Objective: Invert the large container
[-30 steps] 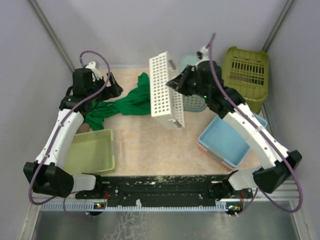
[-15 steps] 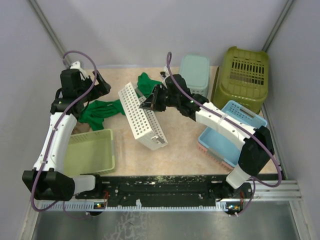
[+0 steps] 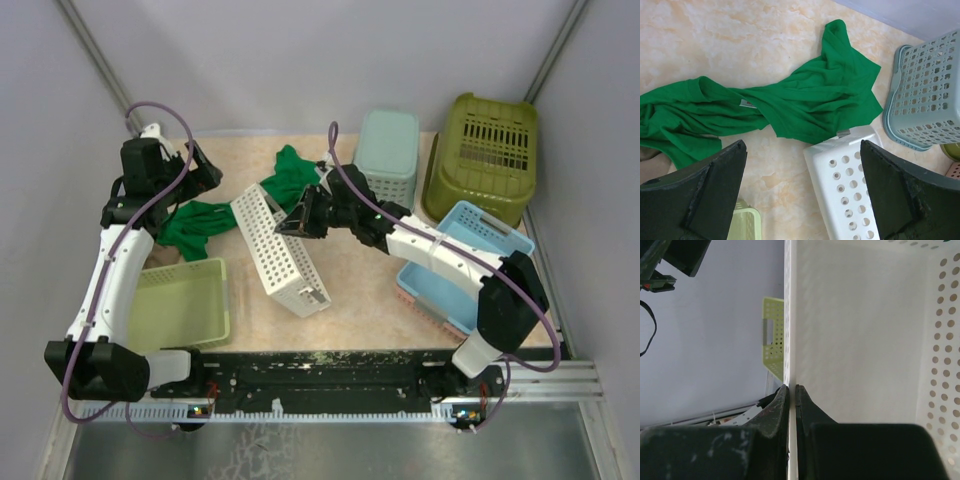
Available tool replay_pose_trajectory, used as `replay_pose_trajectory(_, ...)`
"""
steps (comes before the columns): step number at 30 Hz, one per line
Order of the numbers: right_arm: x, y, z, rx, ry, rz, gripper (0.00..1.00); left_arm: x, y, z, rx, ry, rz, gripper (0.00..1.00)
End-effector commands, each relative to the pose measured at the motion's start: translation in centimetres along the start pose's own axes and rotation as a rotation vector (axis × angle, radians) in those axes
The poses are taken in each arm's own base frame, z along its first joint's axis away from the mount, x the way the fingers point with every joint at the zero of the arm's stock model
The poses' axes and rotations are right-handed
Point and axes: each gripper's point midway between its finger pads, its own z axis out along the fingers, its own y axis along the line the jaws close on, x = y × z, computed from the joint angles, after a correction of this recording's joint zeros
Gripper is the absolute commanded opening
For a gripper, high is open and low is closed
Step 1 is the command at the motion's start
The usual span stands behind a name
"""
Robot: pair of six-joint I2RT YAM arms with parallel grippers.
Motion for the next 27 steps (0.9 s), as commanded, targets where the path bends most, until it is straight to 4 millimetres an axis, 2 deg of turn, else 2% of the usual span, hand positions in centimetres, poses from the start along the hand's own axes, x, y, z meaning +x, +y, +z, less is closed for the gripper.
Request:
replay_pose_trajectory(1, 0.0, 5.4, -1.8, -0.169, -0.04, -0.039, 0.0, -0.5, -0.3, -0.6, 0.023, -0.023, -0.021, 0.99)
replay_pose_trajectory(10, 1.3, 6.2, -2.6, -0.191, -0.056, -0.019, 0.0, -0.3, -0.9, -1.4, 0.06, -0.03, -0.023, 0.99)
replay_pose_trajectory(27, 3.9, 0.2, -2.8, -0.084, -0.06, 0.139, 0.0, 0.9, -1.5, -1.2, 0.116, -0.007, -0.02, 0.99)
